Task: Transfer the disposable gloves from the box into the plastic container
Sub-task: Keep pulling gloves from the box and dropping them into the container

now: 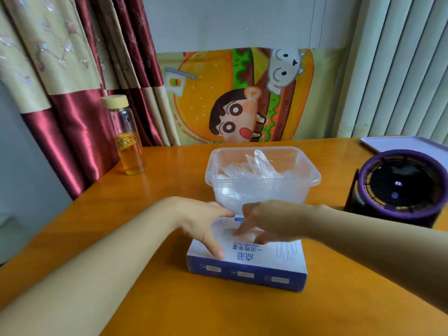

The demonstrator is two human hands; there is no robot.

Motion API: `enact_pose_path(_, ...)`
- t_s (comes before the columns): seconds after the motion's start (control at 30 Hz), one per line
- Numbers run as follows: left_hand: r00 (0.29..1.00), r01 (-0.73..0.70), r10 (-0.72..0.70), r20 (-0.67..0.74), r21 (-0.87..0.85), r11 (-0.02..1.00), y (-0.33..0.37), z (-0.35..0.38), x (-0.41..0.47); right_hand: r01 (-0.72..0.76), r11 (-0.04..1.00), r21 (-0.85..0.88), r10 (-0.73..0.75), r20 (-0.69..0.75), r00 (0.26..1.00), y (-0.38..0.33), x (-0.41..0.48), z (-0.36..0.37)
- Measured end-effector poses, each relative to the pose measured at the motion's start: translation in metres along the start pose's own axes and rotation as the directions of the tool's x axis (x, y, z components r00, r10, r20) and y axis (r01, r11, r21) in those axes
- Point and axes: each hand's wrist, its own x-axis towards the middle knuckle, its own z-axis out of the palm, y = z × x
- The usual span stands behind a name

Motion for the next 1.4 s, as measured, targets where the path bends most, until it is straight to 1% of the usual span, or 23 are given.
enact_pose_path(0.13,0.999,0.015,-0.012,-0.032,0.104,0.994,0.002,0.006,0.001,0.027,0.998,0.059,-0.017,-0.168,0.986,-0.001,0.008,0.018)
enact_pose_path(0.37,0.999,0.009,-0.005,-0.044,0.086,0.996,0.0,0.01,-0.002,0.155,0.988,0.028,-0.137,-0.327,0.935,-0.005,0.003,0.014)
enact_pose_path(0.43,0.999,0.007,-0.003,-0.04,0.094,0.996,0.003,0.009,-0.002,0.148,0.989,0.021,-0.128,-0.386,0.913,-0.008,0.002,0.007)
enact_pose_path(0.5,0.999,0.004,0.0,-0.038,0.117,0.993,0.003,0.009,-0.002,0.124,0.991,0.04,-0.095,-0.43,0.898,-0.007,-0.001,0.0)
enact_pose_path(0.6,0.999,0.009,-0.005,-0.037,0.125,0.992,0.001,0.009,0.001,0.108,0.989,0.102,-0.054,-0.434,0.899,-0.004,-0.011,-0.006)
enact_pose_path(0.67,1.0,-0.012,0.015,-0.024,0.132,0.991,-0.001,0.009,0.003,0.084,0.982,0.171,-0.001,-0.437,0.899,0.001,-0.02,-0.02)
enact_pose_path(0.7,1.0,-0.022,0.024,-0.014,0.132,0.991,-0.001,0.009,0.004,0.069,0.977,0.2,0.035,-0.475,0.879,0.005,-0.025,-0.03)
enact_pose_path(0.77,1.0,-0.027,0.028,-0.005,0.128,0.991,0.0,0.008,0.004,0.043,0.967,0.253,0.123,-0.606,0.786,0.014,-0.033,-0.052)
enact_pose_path(0.8,1.0,-0.018,0.019,-0.006,0.13,0.991,0.0,0.008,0.004,0.02,0.954,0.298,0.185,-0.641,0.745,0.015,-0.038,-0.064)
enact_pose_path(0.87,1.0,0.016,-0.014,-0.019,0.105,0.994,-0.001,0.011,0.004,-0.021,0.912,0.41,0.305,-0.642,0.703,0.016,-0.045,-0.083)
enact_pose_path(0.93,0.998,0.005,-0.006,-0.057,-0.009,1.0,-0.002,0.011,-0.001,-0.053,0.837,0.544,0.414,-0.569,0.711,0.018,-0.049,-0.089)
enact_pose_path(1.0,0.995,-0.051,0.037,-0.097,-0.146,0.988,-0.003,0.004,-0.01,-0.023,0.704,0.71,0.506,-0.478,0.718,0.018,-0.05,-0.088)
enact_pose_path(1.03,0.992,-0.067,0.042,-0.117,-0.212,0.975,-0.003,-0.001,-0.016,0.006,0.603,0.798,0.558,-0.427,0.712,0.018,-0.05,-0.085)
enact_pose_path(1.07,0.988,-0.085,0.044,-0.146,-0.288,0.954,-0.004,-0.007,-0.021,0.035,0.478,0.878,0.608,-0.36,0.708,0.019,-0.049,-0.082)
enact_pose_path(1.1,0.981,-0.113,0.045,-0.19,-0.366,0.924,-0.006,-0.012,-0.024,0.063,0.329,0.942,0.641,-0.272,0.718,0.02,-0.048,-0.08)
enact_pose_path(1.13,0.968,-0.147,0.039,-0.246,-0.438,0.887,-0.008,-0.016,-0.025,0.092,0.172,0.981,0.636,-0.182,0.75,0.022,-0.047,-0.077)
enact_pose_path(1.17,0.949,-0.191,0.024,-0.313,-0.515,0.835,-0.009,-0.018,-0.025,0.117,0.026,0.993,0.593,-0.109,0.798,0.023,-0.045,-0.074)
enact_pose_path(1.2,0.924,-0.241,-0.005,-0.382,-0.594,0.768,-0.011,-0.02,-0.022,0.12,-0.075,0.99,0.537,-0.061,0.841,0.025,-0.043,-0.07)
enact_pose_path(1.23,0.894,-0.311,-0.03,-0.448,-0.667,0.677,-0.011,-0.021,-0.021,0.107,-0.127,0.986,0.486,-0.032,0.873,0.026,-0.042,-0.068)
enact_pose_path(1.3,0.831,-0.425,-0.097,-0.547,-0.738,0.525,-0.007,-0.027,-0.016,0.09,-0.176,0.98,0.427,-0.006,0.904,0.029,-0.037,-0.06)
enact_pose_path(1.33,0.81,-0.454,-0.126,-0.573,-0.748,0.485,-0.002,-0.032,-0.014,0.074,-0.198,0.977,0.423,0.017,0.906,0.033,-0.033,-0.057)
enact_pose_path(1.37,0.789,-0.469,-0.159,-0.594,-0.749,0.468,0.003,-0.037,-0.012,0.05,-0.188,0.981,0.442,0.039,0.896,0.037,-0.031,-0.051)
enact_pose_path(1.4,0.766,-0.484,-0.185,-0.616,-0.742,0.464,0.008,-0.041,-0.009,0.025,-0.154,0.988,0.469,0.051,0.882,0.04,-0.025,-0.05)
